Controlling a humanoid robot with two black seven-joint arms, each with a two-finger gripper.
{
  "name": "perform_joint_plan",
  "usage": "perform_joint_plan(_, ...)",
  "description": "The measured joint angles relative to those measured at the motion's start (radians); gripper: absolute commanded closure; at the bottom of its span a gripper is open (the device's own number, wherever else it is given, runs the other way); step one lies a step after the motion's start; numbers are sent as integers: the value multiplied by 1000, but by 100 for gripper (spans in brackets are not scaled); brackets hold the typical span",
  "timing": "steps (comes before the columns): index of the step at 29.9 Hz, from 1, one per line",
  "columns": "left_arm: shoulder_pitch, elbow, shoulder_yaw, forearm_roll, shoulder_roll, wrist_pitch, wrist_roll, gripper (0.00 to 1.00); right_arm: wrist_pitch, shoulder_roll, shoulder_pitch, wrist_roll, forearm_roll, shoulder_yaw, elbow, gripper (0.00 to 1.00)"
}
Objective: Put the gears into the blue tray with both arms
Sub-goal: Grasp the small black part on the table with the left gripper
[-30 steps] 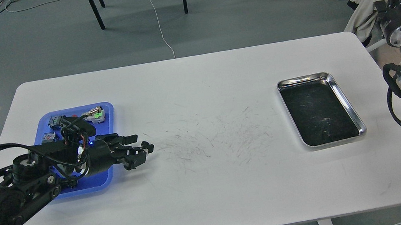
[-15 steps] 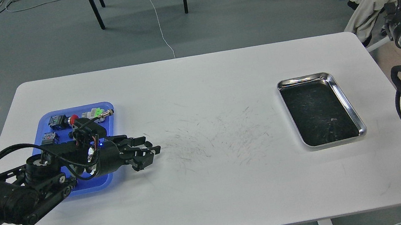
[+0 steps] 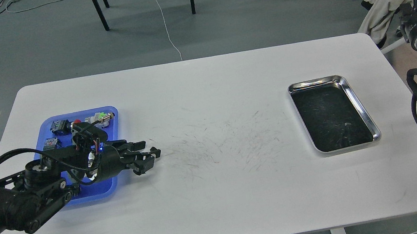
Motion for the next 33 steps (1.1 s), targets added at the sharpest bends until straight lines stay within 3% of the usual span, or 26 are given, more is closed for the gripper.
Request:
perform_joint_plan(13, 8, -3, -1, 0, 1, 1, 0, 52, 1, 2, -3, 0, -1, -4, -6, 5)
perform_joint_plan(21, 9, -7, -1, 0, -1, 3, 0, 66, 2, 1, -10, 0, -1, -8, -12, 5)
perform_joint_plan(26, 5, -4, -1, 0, -3, 6, 0, 67, 2, 1, -12, 0, -2, -8, -11, 5)
perform_joint_plan(32, 8, -1, 0, 1, -12, 7, 0, 77, 2, 0, -18, 0, -2, -8, -11, 5)
perform_joint_plan(33, 8, 0, 0, 1, -12, 7, 0, 82, 2, 0, -18, 0, -3, -8, -11, 5)
